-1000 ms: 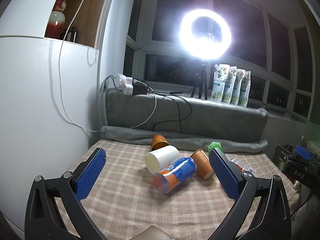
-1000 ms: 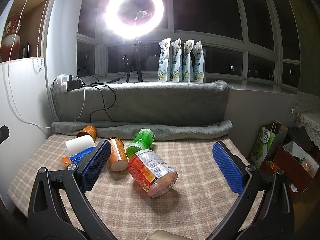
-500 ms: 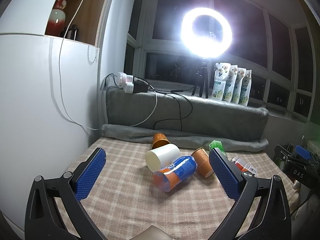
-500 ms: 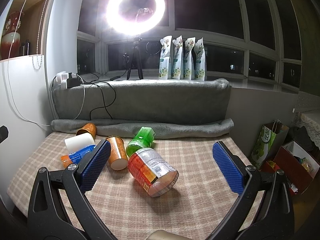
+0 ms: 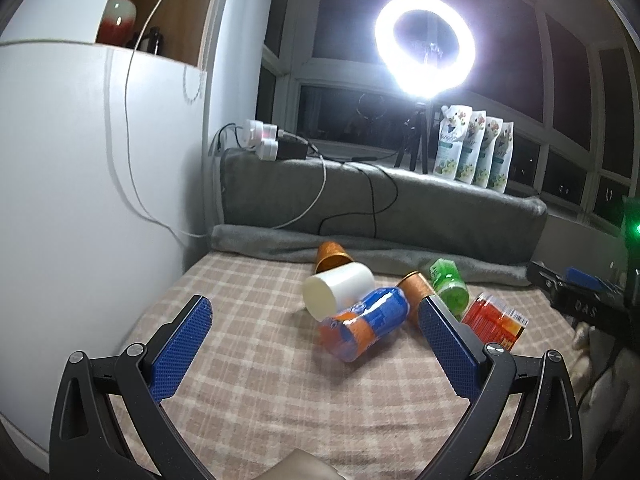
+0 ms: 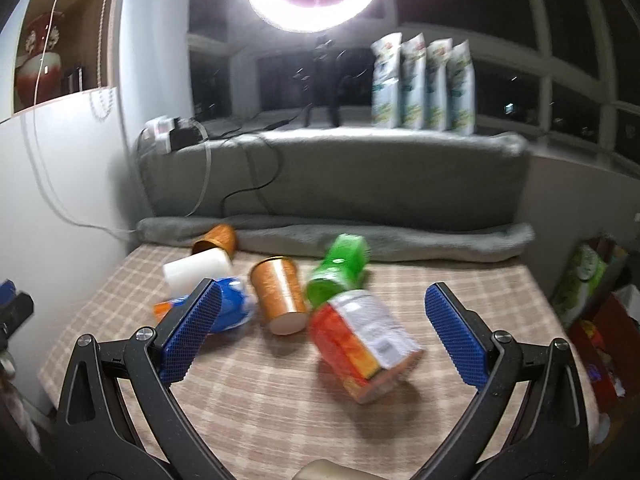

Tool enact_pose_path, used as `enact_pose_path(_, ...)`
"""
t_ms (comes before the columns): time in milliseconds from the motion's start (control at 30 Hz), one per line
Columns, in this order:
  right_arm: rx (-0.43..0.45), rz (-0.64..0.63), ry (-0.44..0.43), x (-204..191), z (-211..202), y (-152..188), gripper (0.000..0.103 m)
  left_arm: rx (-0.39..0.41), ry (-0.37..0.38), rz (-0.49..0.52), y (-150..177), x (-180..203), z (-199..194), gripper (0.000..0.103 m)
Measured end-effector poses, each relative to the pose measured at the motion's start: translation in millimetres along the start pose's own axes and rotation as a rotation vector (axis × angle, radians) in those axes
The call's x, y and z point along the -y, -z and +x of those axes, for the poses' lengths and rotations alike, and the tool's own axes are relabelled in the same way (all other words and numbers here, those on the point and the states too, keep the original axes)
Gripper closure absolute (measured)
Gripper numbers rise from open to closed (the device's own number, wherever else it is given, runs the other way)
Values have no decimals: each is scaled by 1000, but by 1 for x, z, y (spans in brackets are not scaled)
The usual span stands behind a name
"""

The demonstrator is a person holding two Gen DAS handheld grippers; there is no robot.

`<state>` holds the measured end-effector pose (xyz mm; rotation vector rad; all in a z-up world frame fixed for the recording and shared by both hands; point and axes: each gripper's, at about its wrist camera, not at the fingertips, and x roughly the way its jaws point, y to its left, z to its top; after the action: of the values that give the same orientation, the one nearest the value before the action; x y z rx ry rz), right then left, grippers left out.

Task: Flip cup upright
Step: 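Move the right tool toward the orange patterned cup lying on its side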

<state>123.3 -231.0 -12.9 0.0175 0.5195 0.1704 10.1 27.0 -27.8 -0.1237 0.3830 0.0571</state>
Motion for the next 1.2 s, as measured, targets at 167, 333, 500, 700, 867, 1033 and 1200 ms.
enact_pose_path(167, -56, -41, -62, -17, 28, -15, 0, -21, -20, -14, 4, -10, 2, 1)
enact_pose_path(333, -137, -70, -121, -38, 67, -32, 0, -41, -36, -31, 9, -21, 5, 1)
enact_pose_path(500, -229, -70, -179, -60, 112, -52, 0, -66, -36, -38, 16, -25, 10, 1)
enact_pose_path(700, -373, -36, -216, -86, 185, -67, 0, -109, -27, -48, 27, -31, 17, 1)
enact_pose_path(867, -487, 20, -217, -100, 244, -73, 0, -139, -34, -60, 34, -40, 22, 1)
enact_pose_path(1033, -587, 47, -205, -117, 296, -71, 7, -150, -61, -88, 36, -55, 26, 1)
enact_pose_path(1200, -662, 87, -223, -128, 324, -62, 12, -156, -88, -115, 36, -72, 31, 1)
